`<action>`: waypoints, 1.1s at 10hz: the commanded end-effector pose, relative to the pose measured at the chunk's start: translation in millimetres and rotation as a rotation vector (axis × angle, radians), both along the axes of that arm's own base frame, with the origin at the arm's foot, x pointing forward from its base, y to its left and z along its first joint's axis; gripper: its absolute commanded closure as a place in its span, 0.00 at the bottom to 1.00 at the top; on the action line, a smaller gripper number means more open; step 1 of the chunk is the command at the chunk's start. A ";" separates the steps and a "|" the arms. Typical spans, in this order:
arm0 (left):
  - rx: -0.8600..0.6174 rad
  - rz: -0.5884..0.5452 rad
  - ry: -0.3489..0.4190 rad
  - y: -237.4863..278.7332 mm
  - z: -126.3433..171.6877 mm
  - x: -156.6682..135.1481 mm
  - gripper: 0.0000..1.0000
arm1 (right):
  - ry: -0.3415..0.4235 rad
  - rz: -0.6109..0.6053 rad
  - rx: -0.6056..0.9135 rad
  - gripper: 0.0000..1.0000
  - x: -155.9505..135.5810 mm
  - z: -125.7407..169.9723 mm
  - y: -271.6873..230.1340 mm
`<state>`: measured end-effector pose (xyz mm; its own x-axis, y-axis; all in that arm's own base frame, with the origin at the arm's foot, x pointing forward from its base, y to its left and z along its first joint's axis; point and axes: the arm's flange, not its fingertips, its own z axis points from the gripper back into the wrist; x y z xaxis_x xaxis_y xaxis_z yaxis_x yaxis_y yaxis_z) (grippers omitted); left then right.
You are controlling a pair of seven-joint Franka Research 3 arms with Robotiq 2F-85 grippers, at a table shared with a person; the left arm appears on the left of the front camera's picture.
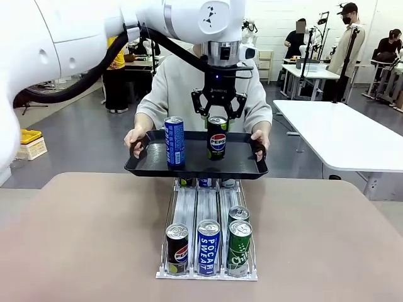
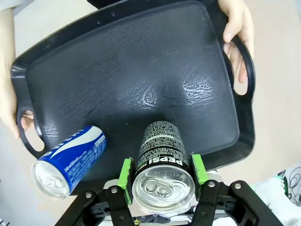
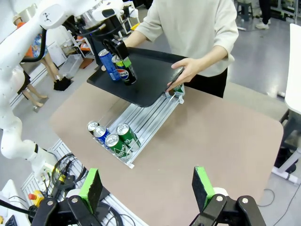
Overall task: Retrieve and hand over the desired beverage to the person.
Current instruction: Place the picked can on the Handle tray extended by the person.
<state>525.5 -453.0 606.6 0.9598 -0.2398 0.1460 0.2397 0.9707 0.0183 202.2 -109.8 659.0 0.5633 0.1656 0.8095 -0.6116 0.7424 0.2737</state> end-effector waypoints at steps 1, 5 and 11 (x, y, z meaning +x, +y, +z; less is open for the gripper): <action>-0.001 -0.022 0.047 -7.4 3.4 9.1 0.42 | -0.012 0.033 0.021 0.00 1.1 -0.5 1.1; 0.005 -0.020 0.052 -4.5 -2.3 10.9 0.42 | -0.012 0.033 0.021 0.00 1.1 -0.5 1.1; 0.005 -0.029 0.058 -1.5 -0.1 10.8 0.00 | -0.012 0.033 0.021 0.00 1.1 -0.5 1.1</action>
<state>530.3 -453.1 596.3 0.9640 -0.2403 0.1142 0.2393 0.9707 0.0224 202.2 -109.8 659.0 0.5633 0.1657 0.8094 -0.6116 0.7424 0.2737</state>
